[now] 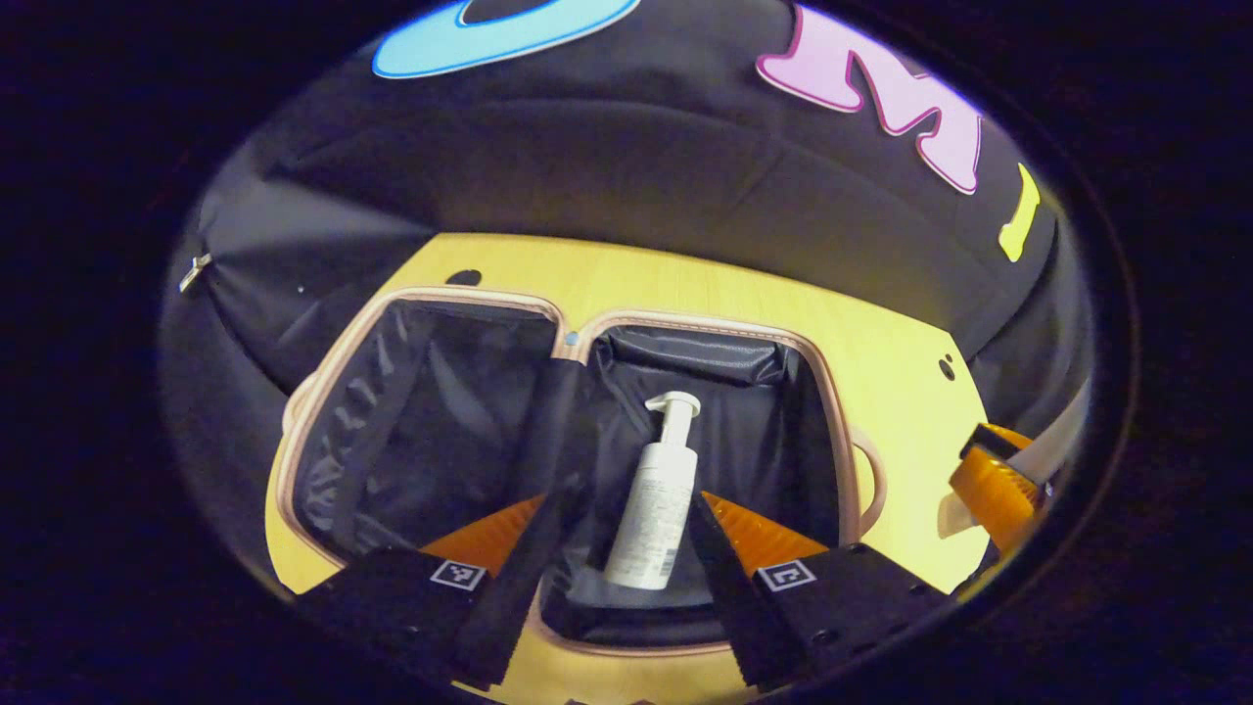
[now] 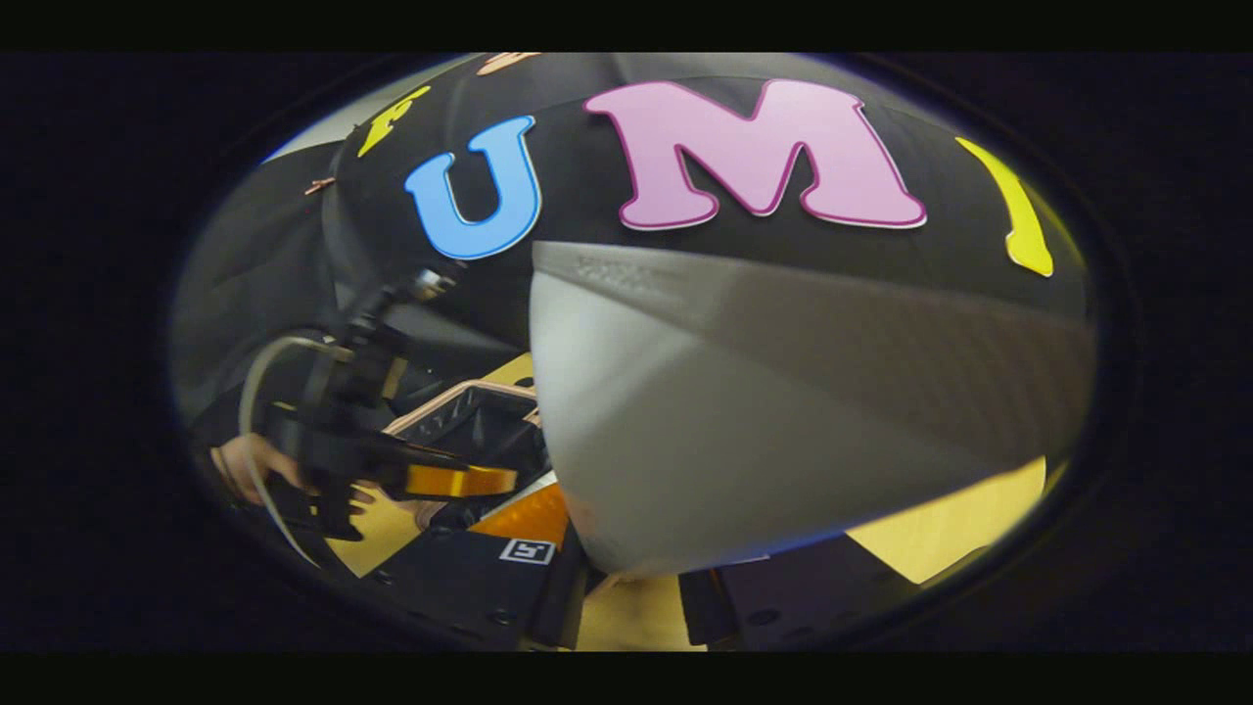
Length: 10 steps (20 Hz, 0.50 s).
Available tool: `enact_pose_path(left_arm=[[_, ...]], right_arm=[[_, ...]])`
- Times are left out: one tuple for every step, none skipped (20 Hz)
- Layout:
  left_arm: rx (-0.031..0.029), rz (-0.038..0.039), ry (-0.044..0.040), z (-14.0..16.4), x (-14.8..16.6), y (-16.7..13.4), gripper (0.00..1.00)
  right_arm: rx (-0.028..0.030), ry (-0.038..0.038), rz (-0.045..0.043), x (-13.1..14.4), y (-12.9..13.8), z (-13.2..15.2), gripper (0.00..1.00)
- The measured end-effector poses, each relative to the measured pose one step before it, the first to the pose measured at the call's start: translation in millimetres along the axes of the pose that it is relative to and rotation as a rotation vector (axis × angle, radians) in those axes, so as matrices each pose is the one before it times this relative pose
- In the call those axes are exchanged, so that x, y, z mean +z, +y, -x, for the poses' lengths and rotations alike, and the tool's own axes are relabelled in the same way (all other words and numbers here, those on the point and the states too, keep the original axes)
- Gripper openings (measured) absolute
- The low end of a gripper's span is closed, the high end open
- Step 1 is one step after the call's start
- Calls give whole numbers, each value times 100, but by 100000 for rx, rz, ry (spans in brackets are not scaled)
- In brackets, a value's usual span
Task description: First open the suitcase, pack the skin care products into it, and then close the suitcase.
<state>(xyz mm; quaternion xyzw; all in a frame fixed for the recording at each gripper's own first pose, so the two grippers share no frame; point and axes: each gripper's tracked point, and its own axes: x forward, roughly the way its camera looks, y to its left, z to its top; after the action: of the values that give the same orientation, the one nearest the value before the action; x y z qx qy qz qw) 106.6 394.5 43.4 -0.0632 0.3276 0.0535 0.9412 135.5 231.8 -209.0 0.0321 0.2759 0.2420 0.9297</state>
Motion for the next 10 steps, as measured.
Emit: enact_pose_path(left_arm=[[2845, -413, -3088, 1759, -308, 1360, 89], [2395, -226, -2928, 1566, -349, 1463, 94], [1479, 288, -2543, 1818, -452, 1221, 94], [839, 663, -1950, 1993, -540, 1159, 94], [-263, 621, -1126, 1931, -900, 943, 94], [-188, 1530, -910, 1898, -1244, 930, 94], [247, 2725, -688, 1594, -1020, 951, 94], [532, 3926, -85, 1514, -1097, 1041, 94], [-113, 4708, 1039, 1924, -1227, 777, 94], [-867, 5317, 911, 1927, -1107, 701, 94]], right_arm=[[391, 2720, -2264, -785, 939, -786, 38], [-96, 2696, -2350, -719, 751, -691, 38], [-260, 3206, -2118, -849, 585, -1022, 38], [-1300, 3022, -298, -798, 192, -847, 37], [-2467, 2866, -873, -776, -107, -774, 36], [-2748, 3308, -1751, -753, -201, -840, 36], [-1484, 3091, -2870, -704, 176, -835, 36], [-1934, 3593, -3370, -654, 115, -833, 36], [-1737, 3196, -2390, -626, 100, -972, 36], [-1448, 2453, -1369, -379, 179, -780, 36]])
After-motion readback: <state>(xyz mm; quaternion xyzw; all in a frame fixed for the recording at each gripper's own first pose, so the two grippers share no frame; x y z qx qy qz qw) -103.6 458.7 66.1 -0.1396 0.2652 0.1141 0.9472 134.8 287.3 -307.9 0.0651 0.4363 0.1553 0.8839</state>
